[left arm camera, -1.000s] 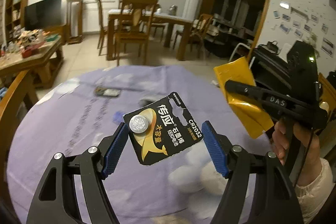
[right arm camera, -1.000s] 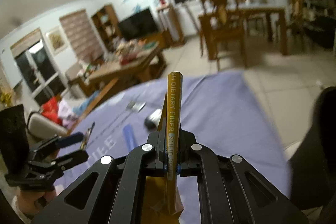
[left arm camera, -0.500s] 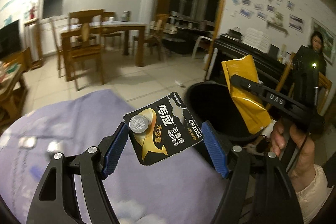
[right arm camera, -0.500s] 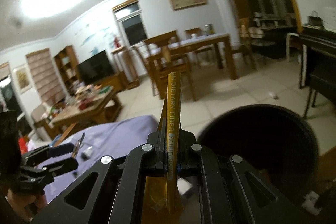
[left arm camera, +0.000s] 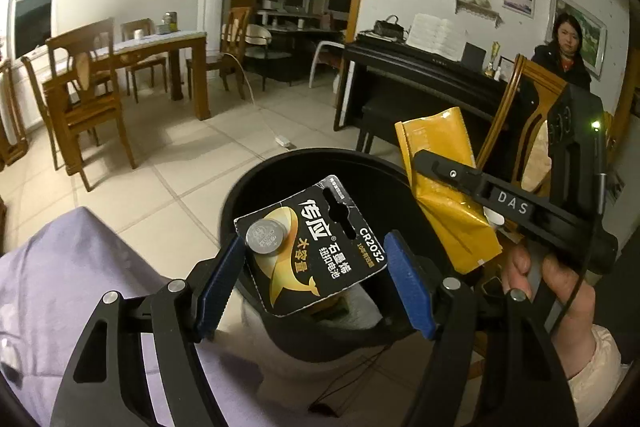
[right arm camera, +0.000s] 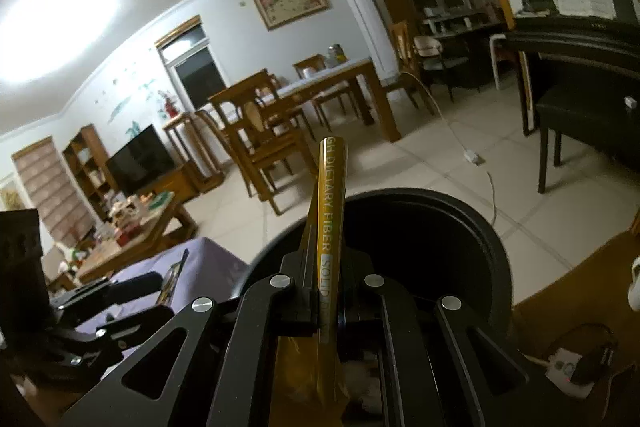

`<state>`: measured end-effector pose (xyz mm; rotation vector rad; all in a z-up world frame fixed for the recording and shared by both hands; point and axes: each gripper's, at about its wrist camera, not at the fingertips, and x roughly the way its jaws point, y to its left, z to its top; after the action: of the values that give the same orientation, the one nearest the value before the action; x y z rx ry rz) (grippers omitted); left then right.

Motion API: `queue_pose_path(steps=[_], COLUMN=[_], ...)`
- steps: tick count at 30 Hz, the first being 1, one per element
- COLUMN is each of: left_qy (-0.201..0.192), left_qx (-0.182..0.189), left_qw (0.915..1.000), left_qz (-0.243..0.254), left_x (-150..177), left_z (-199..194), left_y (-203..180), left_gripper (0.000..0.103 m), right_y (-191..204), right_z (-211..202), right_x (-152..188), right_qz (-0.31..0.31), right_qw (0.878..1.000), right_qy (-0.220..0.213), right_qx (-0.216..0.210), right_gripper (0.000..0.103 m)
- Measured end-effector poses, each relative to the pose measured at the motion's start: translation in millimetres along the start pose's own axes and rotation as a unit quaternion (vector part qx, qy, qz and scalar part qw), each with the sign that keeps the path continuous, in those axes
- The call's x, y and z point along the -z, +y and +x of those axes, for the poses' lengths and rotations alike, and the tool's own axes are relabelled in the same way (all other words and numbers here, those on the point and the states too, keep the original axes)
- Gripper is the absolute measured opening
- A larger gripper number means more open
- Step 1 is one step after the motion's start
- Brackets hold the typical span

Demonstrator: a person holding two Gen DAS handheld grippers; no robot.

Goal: Collect trash
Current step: 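Carry battery card and yellow wrapper over the black bin, then open both tools to drop card and wrapper into the bin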

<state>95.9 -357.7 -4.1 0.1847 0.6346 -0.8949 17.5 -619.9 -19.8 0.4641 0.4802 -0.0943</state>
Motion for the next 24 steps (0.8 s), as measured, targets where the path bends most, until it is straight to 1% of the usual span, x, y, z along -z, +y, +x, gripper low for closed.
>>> queue_pose_path(steps=[5,8,9,10,11,12,13,14,16,20,24], left_qy=[0.014,0.021,0.023,0.024,0.027,0.026,0.024,0.023,0.023,0.020,0.011], left_qx=[0.006,0.005,0.002,0.001,0.000,-0.003,-0.006,-0.007,-0.012,-0.019,-0.033], left_qw=[0.9999,0.9997,0.9997,0.9997,0.9996,0.9996,0.9997,0.9997,0.9996,0.9996,0.9994], left_qz=[0.006,0.008,0.009,0.010,0.010,0.010,0.010,0.011,0.013,0.011,-0.003], left_x=[-2.7,-3.9,-5.3,-4.1,-5.5,-5.9,-5.0,-4.0,-3.8,-0.4,8.3], left_z=[20.1,28.8,31.5,30.6,31.7,30.9,28.4,26.1,22.1,8.1,-16.6], left_y=[-8.7,-13.0,-14.3,-11.5,-11.7,-11.7,-11.4,-10.4,-9.6,-0.9,16.2], left_gripper=[0.071,0.072,0.072,0.072,0.075,0.082,0.084,0.086,0.088,0.089,0.089], right_y=[-24.7,-32.2,-27.6,-29.3,-30.9,-26.1,-28.5,-30.3,-31.2,-26.5,-2.7], right_z=[9.2,13.7,13.2,14.6,16.6,18.3,18.0,15.7,11.4,12.2,14.5], right_x=[2.0,3.2,5.5,4.9,4.4,5.0,4.8,5.0,4.8,10.2,17.5], right_qz=[0.012,0.017,0.019,0.022,0.026,0.030,0.037,0.046,0.054,0.058,0.046], right_qw=[1.000,1.000,1.000,1.000,1.000,1.000,0.999,0.999,0.998,0.998,0.999], right_qy=[0.003,0.004,0.003,0.002,0.005,0.006,0.003,-0.004,-0.013,-0.006,0.008], right_qx=[0.004,0.005,0.006,0.004,0.002,0.000,-0.001,-0.004,-0.010,-0.016,-0.028], right_gripper=[0.007,0.007,0.008,0.014,0.028,0.040,0.063,0.073,0.075,0.074,0.075])
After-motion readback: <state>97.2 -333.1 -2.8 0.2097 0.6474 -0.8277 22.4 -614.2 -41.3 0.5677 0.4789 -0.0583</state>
